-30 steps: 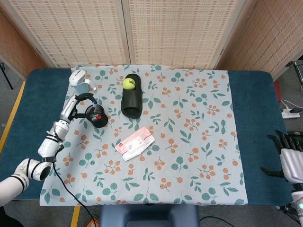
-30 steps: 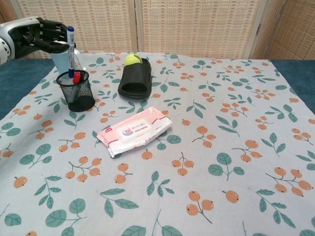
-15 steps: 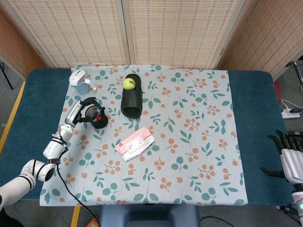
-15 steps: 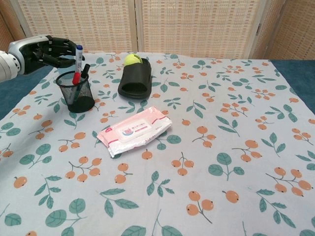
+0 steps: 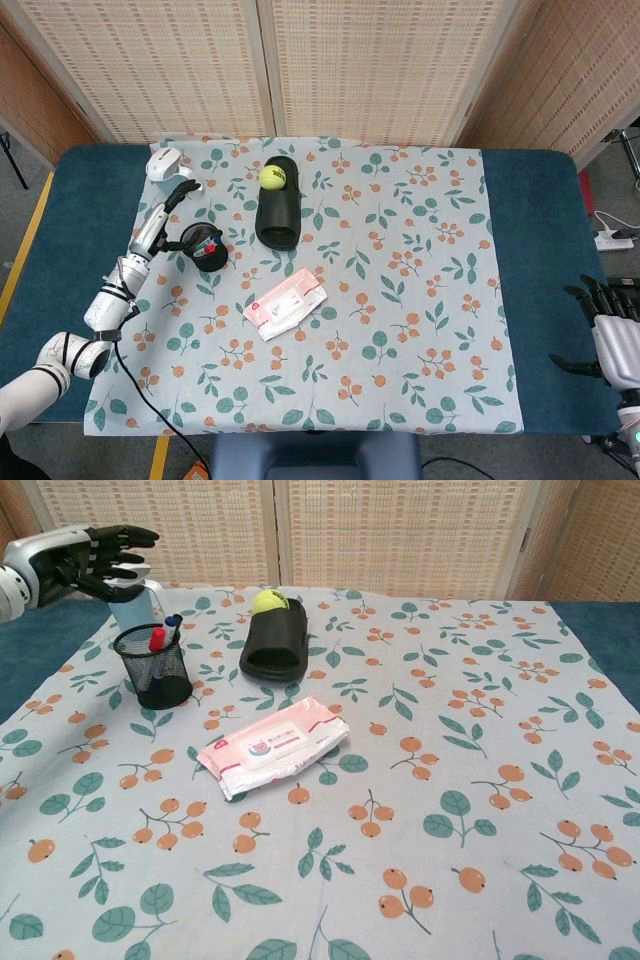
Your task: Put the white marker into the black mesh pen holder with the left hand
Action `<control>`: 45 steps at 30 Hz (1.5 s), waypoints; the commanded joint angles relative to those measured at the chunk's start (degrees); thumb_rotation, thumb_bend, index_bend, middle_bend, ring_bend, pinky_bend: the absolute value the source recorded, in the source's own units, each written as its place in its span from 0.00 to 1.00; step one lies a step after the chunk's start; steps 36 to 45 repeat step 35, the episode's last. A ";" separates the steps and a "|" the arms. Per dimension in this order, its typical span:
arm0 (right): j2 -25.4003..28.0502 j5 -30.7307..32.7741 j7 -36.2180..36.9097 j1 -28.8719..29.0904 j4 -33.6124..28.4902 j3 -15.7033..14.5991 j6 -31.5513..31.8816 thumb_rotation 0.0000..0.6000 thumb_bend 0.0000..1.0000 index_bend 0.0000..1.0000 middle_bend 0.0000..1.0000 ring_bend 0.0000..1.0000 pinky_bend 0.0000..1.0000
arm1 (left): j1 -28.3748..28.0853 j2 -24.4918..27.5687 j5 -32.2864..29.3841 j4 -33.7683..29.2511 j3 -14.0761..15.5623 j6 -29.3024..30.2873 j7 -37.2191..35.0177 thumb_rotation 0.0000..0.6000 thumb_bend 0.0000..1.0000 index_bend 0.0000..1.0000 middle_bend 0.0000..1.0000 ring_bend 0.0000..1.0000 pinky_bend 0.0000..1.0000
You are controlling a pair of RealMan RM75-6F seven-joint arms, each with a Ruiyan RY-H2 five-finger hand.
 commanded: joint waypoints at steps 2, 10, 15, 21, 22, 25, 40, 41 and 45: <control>0.10 -1.84 0.73 0.33 -0.17 -0.49 -0.92 1.00 0.00 0.16 0.00 0.01 0.00 | 10.36 13.59 5.73 -19.98 2.13 23.24 41.47 1.00 0.40 0.17 0.07 0.00 0.09; 0.08 -6.69 0.60 0.25 -0.95 -1.88 -0.94 1.00 0.00 0.16 0.00 0.01 0.00 | 27.71 23.82 4.46 -48.86 11.48 36.64 78.79 1.00 0.39 0.17 0.07 0.00 0.07; 0.15 -9.07 1.18 0.16 -1.12 -2.60 -0.94 1.00 0.00 0.16 0.00 0.01 0.00 | 33.70 21.64 0.74 -44.63 14.34 38.26 77.31 1.00 0.38 0.16 0.03 0.00 0.06; 0.10 -10.40 1.29 -0.27 -1.09 -2.82 0.16 1.00 0.00 0.16 0.00 0.01 0.00 | 36.50 17.71 -4.54 -33.96 11.93 38.69 75.09 1.00 0.38 0.16 0.03 0.00 0.06; 0.09 -10.19 1.23 -0.31 -1.07 -2.78 0.23 1.00 0.00 0.16 0.00 0.01 0.00 | 36.59 17.28 -5.27 -32.97 11.34 38.45 74.58 1.00 0.38 0.16 0.03 0.00 0.06; -0.05 -9.66 0.40 -0.47 -1.12 -2.60 0.77 1.00 0.00 0.16 0.00 0.01 0.00 | 36.68 16.81 -6.29 -31.05 10.20 37.66 73.46 1.00 0.38 0.16 0.03 0.00 0.06; -0.28 -9.93 -1.11 -0.88 -1.78 -2.79 1.66 1.00 0.00 0.16 0.00 0.01 0.00 | 36.92 16.88 -5.13 -30.52 9.69 35.93 72.79 1.00 0.38 0.16 0.03 0.00 0.06; -0.28 -9.93 -1.11 -0.88 -1.78 -2.79 1.66 1.00 0.00 0.16 0.00 0.01 0.00 | 36.92 16.88 -5.13 -30.52 9.69 35.93 72.79 1.00 0.38 0.16 0.03 0.00 0.06; -0.28 -9.93 -1.11 -0.88 -1.78 -2.79 1.66 1.00 0.00 0.16 0.00 0.01 0.00 | 36.92 16.88 -5.13 -30.52 9.69 35.93 72.79 1.00 0.38 0.16 0.03 0.00 0.06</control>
